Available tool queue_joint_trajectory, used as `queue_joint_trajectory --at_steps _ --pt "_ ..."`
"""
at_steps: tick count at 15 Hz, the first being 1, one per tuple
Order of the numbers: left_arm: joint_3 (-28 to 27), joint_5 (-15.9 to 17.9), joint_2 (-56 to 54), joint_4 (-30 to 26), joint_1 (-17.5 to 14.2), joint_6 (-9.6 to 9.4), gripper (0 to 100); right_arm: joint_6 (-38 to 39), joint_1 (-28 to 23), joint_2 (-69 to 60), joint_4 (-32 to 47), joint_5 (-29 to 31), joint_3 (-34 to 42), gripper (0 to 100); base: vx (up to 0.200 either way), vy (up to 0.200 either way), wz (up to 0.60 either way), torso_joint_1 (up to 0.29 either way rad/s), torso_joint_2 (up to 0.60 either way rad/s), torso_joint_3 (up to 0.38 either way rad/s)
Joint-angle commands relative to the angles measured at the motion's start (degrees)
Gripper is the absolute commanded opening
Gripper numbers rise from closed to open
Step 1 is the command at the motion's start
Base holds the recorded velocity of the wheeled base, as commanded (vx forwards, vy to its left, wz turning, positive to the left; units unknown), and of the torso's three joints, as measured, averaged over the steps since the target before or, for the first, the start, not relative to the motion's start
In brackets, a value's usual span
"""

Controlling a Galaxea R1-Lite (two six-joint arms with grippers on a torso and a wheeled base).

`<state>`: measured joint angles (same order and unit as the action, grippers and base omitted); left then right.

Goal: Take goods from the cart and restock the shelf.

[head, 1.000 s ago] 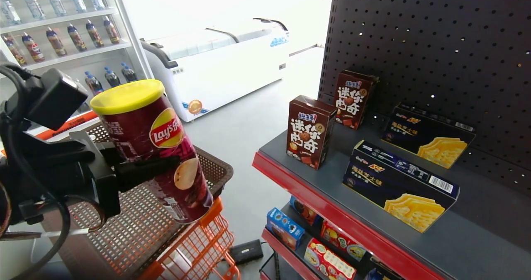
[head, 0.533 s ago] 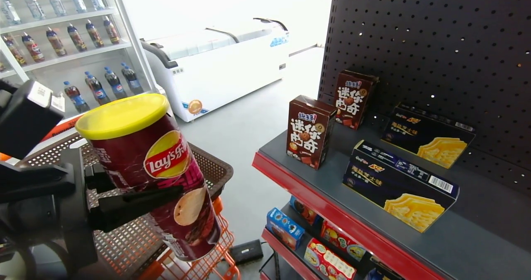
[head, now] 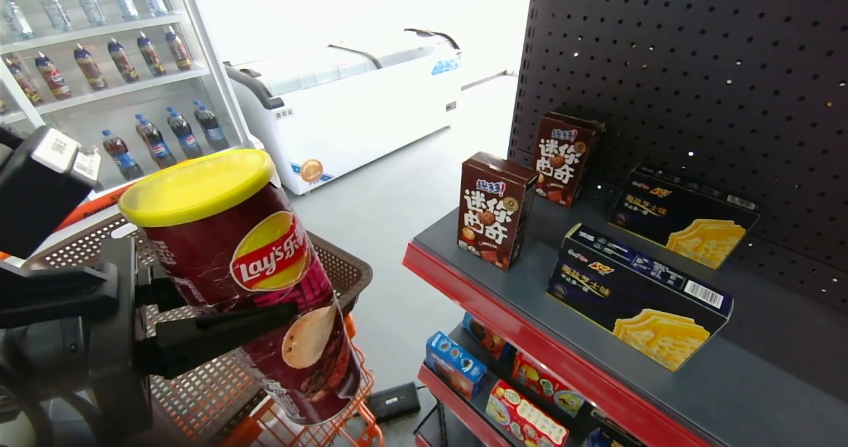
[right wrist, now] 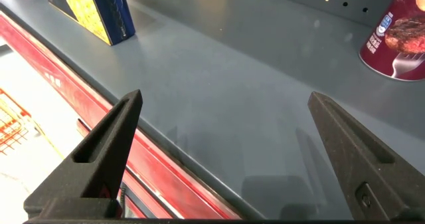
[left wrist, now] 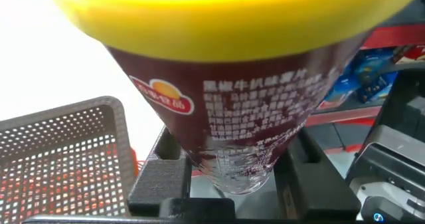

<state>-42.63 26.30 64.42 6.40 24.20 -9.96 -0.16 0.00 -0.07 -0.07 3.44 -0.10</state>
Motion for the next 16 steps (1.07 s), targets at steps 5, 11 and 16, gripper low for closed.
queue_joint_trajectory --at_steps 5,11,16 --pt "0.0 0.2 1.2 0.3 0.1 -0.06 0 0.0 0.0 0.1 0.0 0.0 0.0 100 0.0 0.0 -0.6 0.003 0.0 0.003" --pt "-0.5 1.6 1.1 0.4 4.0 0.03 0 0.0 0.0 0.1 0.0 0.0 0.0 100 0.0 0.0 -0.6 0.001 0.0 0.003" --pt "-3.2 3.4 1.2 -0.2 7.8 0.56 0 0.0 0.0 0.1 0.0 0.0 0.0 100 0.0 0.0 -0.6 -0.001 0.0 0.0"
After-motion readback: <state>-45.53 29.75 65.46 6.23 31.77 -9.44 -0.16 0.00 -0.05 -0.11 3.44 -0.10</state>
